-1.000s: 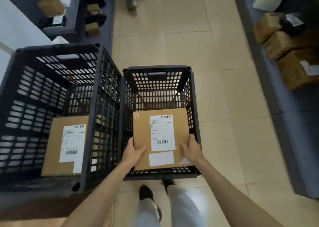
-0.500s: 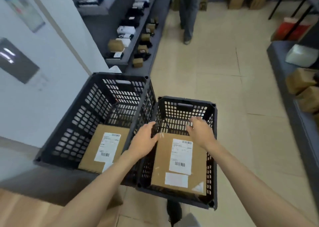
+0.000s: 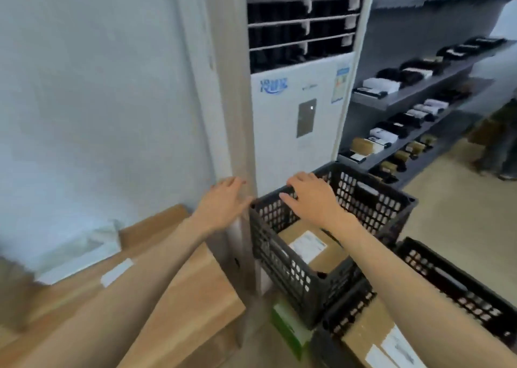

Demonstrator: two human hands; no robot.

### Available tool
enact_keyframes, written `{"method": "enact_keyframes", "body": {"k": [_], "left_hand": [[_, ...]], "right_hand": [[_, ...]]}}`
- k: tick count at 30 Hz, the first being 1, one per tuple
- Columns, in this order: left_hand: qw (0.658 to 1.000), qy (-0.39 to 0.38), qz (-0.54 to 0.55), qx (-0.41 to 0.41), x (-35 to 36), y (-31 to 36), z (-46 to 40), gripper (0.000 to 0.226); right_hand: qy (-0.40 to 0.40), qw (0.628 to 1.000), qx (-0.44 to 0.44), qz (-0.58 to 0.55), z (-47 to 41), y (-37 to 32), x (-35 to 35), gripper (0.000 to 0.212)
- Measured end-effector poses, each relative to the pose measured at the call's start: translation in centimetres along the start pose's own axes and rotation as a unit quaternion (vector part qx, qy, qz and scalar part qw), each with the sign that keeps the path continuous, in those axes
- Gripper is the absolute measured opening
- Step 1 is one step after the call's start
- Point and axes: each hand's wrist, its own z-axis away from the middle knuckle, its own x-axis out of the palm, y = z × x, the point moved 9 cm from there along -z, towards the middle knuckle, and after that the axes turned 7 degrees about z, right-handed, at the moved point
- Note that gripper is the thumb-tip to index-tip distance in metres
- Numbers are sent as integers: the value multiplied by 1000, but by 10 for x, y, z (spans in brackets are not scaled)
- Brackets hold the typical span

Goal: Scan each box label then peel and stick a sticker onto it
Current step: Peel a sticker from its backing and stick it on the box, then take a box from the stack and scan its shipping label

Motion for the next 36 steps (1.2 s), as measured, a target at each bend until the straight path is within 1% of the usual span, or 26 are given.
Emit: {"method": "enact_keyframes", "body": {"k": [4, 8, 12, 16, 22, 27, 31, 36], "left_hand": [[993, 53, -61, -88, -81, -112, 98, 50], [976, 88, -102, -170, -153, -200, 207, 50], [954, 108, -124, -250, -208, -263, 311, 51], [933, 107, -143, -313, -242, -306, 397, 52], [906, 119, -147, -378, -274, -352, 485, 58], [884, 123, -142, -429, -282, -394, 537, 57], [877, 111, -151, -443, -283, -436, 554, 57], [883, 74, -153, -437, -275, -503, 541, 56]], "right_hand": [[-7, 994, -106, -11, -32, -151, 0, 43], [3, 980, -199, -33, -40, -298, -8, 44], [22, 961, -273, -45, -32, -424, -17, 46], [25, 939, -341, -46, -16, -525, -26, 49], [15, 909, -413, -42, 9, -637, -31, 50], [-11, 894, -446, -44, 15, -711, -15, 50], [-33, 892, -449, -40, 6, -754, 14, 49], [-53, 903, -424, -43, -27, -786, 54, 49]]}}
